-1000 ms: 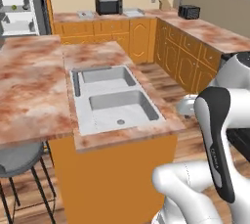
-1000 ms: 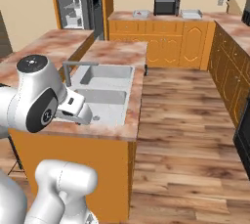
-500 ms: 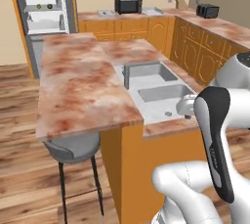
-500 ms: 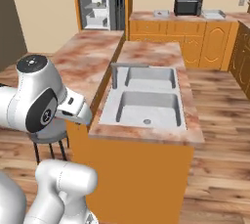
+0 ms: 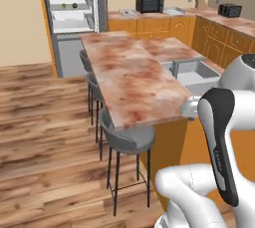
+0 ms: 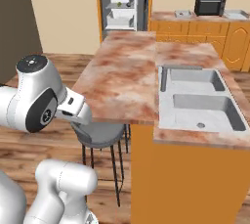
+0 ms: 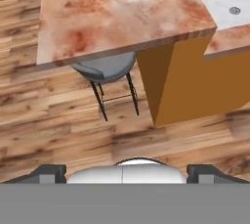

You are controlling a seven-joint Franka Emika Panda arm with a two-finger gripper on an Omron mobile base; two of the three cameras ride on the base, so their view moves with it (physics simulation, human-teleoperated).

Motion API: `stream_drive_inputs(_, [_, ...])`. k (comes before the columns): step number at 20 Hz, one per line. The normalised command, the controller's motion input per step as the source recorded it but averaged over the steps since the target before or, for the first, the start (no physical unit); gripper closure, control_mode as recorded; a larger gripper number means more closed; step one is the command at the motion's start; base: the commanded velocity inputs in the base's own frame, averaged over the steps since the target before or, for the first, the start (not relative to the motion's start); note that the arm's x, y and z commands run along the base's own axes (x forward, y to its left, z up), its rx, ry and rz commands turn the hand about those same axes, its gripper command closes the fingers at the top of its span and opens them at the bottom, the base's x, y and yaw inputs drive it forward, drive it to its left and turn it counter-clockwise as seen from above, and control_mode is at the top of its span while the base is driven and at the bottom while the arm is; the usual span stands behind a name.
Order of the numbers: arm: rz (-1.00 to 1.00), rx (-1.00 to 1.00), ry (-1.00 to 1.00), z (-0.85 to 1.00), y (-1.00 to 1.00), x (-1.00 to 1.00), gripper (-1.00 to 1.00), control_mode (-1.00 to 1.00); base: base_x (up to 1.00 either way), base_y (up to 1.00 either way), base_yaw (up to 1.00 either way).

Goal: Place one broccoli and one fish in each tupperware on the nearby counter, to pack two identical lunches.

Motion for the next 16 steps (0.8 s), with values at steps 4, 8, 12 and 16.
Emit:
stream_drive_inputs(4, [0.0, 0.0, 0.0, 0.0, 0.0, 0.0, -1.0, 1.0, 0.12, 1.0, 0.0])
stream_drive_inputs(8, [0.0, 0.0, 0.0, 0.0, 0.0, 0.0, -1.0, 1.0, 0.44, 1.0, 0.0])
stream_drive_inputs(12, [0.0, 0.0, 0.0, 0.0, 0.0, 0.0, -1.0, 1.0, 0.75, 1.0, 0.02])
stream_drive_inputs(16, [0.0, 0.0, 0.0, 0.0, 0.0, 0.0, -1.0, 1.0, 1.0, 0.34, 0.01])
